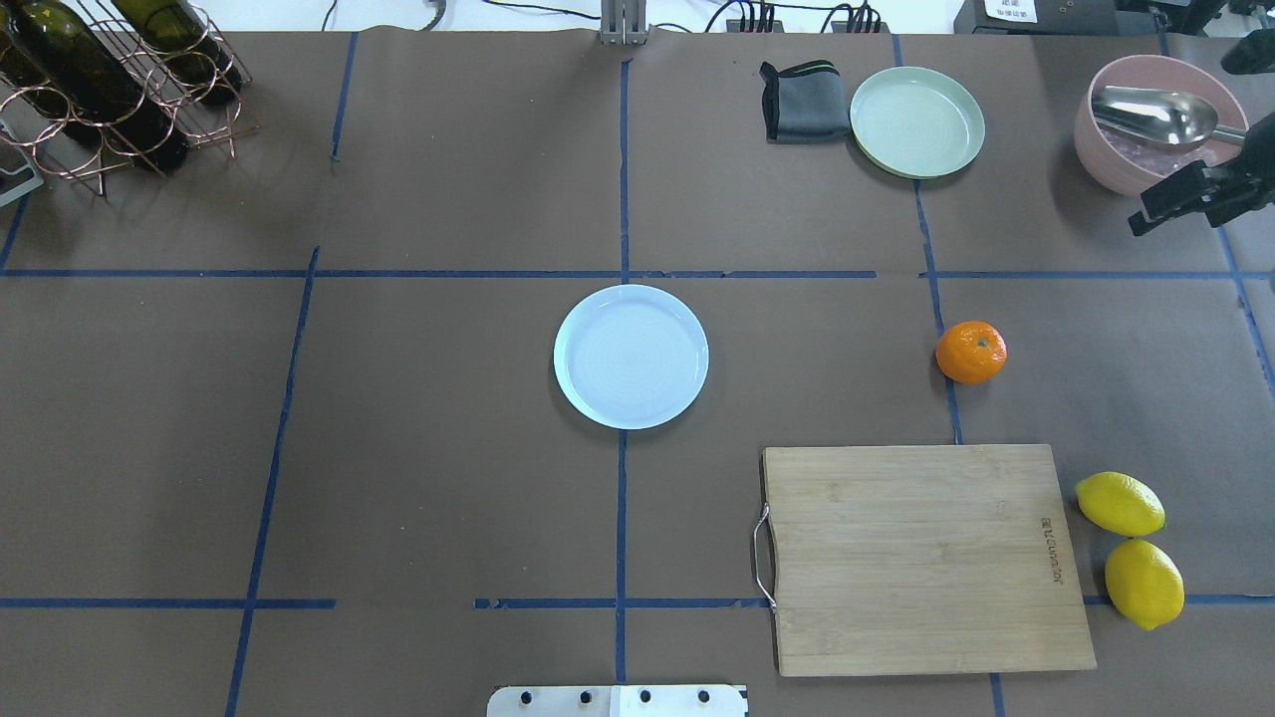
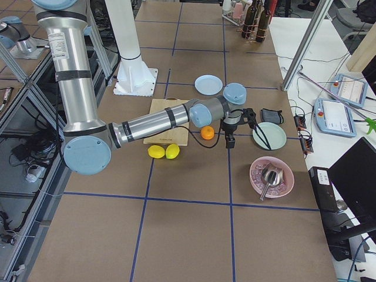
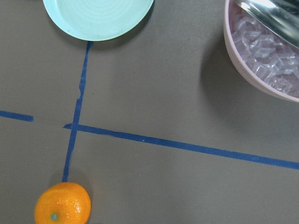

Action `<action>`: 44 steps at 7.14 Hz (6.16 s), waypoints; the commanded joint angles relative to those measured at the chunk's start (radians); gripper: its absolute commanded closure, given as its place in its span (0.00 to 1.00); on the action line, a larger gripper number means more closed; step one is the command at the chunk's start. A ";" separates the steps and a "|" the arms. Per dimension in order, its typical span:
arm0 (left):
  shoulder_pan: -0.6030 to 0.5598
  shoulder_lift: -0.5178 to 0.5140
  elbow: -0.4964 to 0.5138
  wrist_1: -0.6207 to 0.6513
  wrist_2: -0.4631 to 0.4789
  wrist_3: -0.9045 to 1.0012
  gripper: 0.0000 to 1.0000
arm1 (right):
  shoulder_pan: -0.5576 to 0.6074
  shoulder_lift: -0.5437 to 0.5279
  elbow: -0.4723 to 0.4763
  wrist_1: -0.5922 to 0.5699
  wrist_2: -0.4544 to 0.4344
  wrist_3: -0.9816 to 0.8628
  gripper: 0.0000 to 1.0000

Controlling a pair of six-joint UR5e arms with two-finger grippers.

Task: Pick orange to plate
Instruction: 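Lower the right gripper down over the orange, then close the right gripper around the orange, then carry the orange with the right gripper onto the light blue plate, then open the right gripper and lift it away from the plate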

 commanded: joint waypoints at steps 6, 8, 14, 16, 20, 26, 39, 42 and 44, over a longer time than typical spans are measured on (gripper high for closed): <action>-0.248 0.266 0.096 -0.013 -0.064 0.207 0.00 | -0.287 0.055 -0.003 0.112 -0.208 0.306 0.00; -0.248 0.265 0.090 -0.015 -0.065 0.209 0.00 | -0.378 0.061 -0.010 0.140 -0.303 0.394 0.00; -0.249 0.265 0.085 -0.016 -0.065 0.210 0.00 | -0.455 0.043 -0.034 0.167 -0.389 0.422 0.00; -0.248 0.266 0.084 -0.016 -0.065 0.210 0.00 | -0.464 0.037 -0.052 0.169 -0.391 0.416 0.00; -0.248 0.265 0.084 -0.016 -0.065 0.209 0.00 | -0.496 0.057 -0.063 0.160 -0.399 0.425 0.99; -0.248 0.262 0.081 -0.018 -0.068 0.207 0.00 | -0.571 0.561 -0.190 -0.153 -0.409 0.693 1.00; -0.246 0.259 0.087 -0.033 -0.068 0.206 0.00 | -0.468 0.629 -0.230 -0.230 -0.295 0.543 0.00; -0.246 0.262 0.104 -0.052 -0.174 0.206 0.00 | -0.169 0.361 0.021 -0.453 -0.171 -0.091 0.00; -0.246 0.262 0.099 -0.058 -0.179 0.209 0.00 | 0.037 0.193 0.020 -0.454 -0.103 -0.478 0.00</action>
